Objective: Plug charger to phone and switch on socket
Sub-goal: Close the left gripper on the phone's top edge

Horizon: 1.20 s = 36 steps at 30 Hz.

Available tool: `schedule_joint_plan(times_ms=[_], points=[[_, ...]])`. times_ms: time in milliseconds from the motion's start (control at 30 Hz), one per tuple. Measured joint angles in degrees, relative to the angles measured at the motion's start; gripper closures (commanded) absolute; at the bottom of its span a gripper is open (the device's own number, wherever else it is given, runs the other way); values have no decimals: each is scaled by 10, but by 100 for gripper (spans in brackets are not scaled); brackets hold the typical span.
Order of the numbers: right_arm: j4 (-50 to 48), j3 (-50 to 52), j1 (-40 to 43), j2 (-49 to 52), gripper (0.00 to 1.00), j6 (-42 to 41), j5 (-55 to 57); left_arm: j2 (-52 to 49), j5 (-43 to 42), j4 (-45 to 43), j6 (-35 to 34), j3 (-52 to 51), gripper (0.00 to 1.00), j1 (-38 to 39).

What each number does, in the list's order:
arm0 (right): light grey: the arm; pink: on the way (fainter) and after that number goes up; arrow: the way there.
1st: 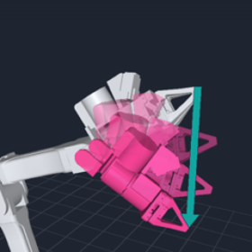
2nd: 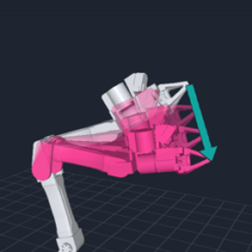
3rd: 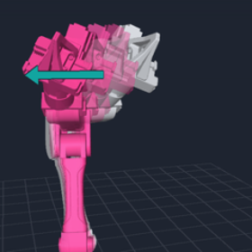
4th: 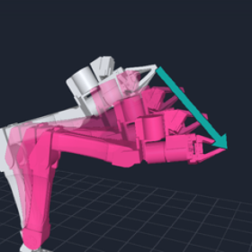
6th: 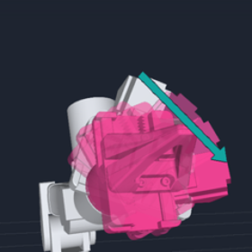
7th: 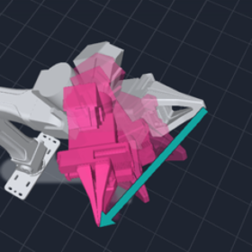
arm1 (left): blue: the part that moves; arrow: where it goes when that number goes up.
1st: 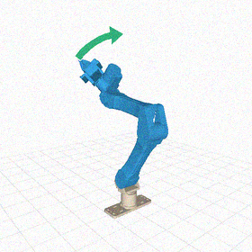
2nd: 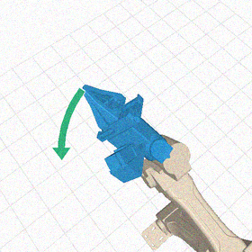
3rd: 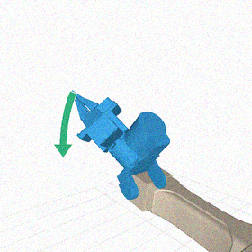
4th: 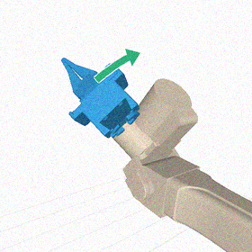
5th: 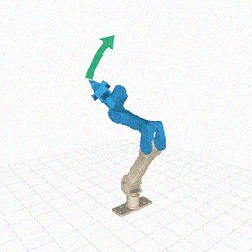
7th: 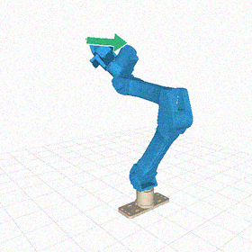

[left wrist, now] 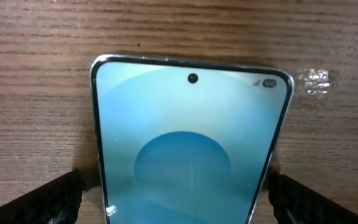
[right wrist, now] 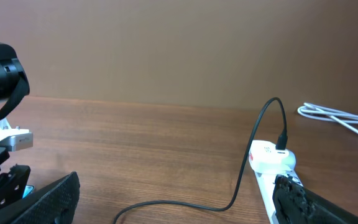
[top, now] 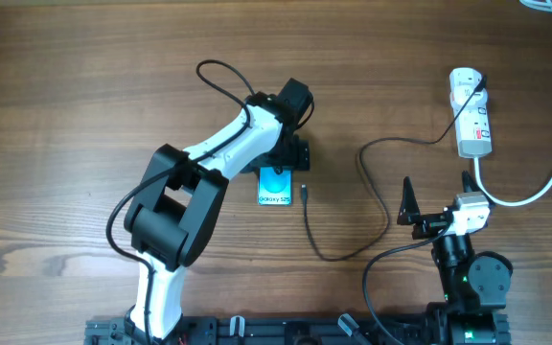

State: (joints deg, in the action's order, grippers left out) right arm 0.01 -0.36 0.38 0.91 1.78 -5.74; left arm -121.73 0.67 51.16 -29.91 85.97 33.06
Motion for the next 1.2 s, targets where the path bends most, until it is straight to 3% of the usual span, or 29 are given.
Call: schedule_joint_plan(times_ms=[400,867,967,1200], points=[[0,0,0,0,0,0,0,0,4,-5,-1,-2,0,0],[0,0,0,0,0,0,0,0,12,-16,-5,-2,23,0],[0,0,0,0,0,0,0,0,12,-17,-4,-2,19,0],[0,0,0,0,0,0,0,0,12,-17,-4,-2,21,0]])
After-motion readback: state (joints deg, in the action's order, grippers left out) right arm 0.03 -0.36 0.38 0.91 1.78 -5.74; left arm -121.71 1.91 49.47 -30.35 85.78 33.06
